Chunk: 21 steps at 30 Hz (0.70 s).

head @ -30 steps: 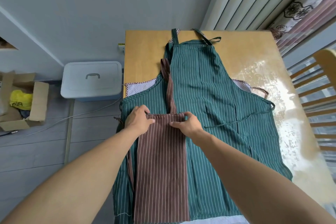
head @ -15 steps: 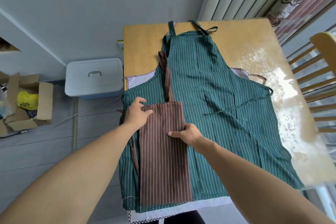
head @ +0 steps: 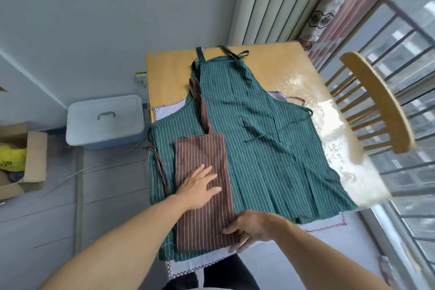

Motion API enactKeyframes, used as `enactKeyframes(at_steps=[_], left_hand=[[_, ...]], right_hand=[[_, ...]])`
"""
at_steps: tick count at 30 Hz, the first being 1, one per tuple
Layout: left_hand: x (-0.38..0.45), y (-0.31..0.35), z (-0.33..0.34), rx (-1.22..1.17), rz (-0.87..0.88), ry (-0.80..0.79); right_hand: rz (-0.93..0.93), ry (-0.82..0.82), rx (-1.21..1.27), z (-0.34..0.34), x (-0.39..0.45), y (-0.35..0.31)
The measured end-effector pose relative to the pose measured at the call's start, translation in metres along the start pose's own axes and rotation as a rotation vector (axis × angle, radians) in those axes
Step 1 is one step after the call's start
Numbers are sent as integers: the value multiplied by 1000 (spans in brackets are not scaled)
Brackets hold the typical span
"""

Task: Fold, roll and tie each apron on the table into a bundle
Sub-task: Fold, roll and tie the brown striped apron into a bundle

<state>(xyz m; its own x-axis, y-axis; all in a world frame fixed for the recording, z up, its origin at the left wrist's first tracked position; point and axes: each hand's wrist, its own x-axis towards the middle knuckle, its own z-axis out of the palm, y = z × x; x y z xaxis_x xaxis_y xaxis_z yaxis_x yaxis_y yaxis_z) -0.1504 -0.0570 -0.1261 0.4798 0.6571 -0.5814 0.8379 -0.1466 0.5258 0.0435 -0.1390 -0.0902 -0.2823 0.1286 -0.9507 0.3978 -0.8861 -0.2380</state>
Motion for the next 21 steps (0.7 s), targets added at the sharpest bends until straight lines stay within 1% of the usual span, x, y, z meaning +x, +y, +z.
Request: enactKeyframes(at_steps=[3,5,8,10,11,13,15,16,18,20,21], left_hand=[[-22,-5,9,-57,41,-111],[-33,-9,6,-149,40,-174],[-48,-9,-13,-386,-55,-247],[-58,-9,-25,-544,-136,-248],[-61,-11,-29,-657,-176,-241],[-62,-23,-33,-923,-226,-214],[-63,-39,-36,-1058,-218,-226],[-64,-48,-36,-1064,-217,-225],[-67,-57,-38,-986,-225,-218],[-69,-60,-40,-825,-193,-195],[-69,-62,-40,-743,-180,-187]], right_hand=[[-85,0,226,1,-16,5],[-174,20,330,-3,-28,-1],[-340,90,436,-1,-49,-22],[-441,171,526,3,-57,-35],[-483,183,560,5,-61,-42],[-543,143,573,7,-63,-54],[-564,103,534,7,-65,-66],[-562,109,500,7,-64,-72],[-539,180,423,4,-57,-83],[-492,320,280,0,-48,-93],[-472,417,152,-4,-41,-98]])
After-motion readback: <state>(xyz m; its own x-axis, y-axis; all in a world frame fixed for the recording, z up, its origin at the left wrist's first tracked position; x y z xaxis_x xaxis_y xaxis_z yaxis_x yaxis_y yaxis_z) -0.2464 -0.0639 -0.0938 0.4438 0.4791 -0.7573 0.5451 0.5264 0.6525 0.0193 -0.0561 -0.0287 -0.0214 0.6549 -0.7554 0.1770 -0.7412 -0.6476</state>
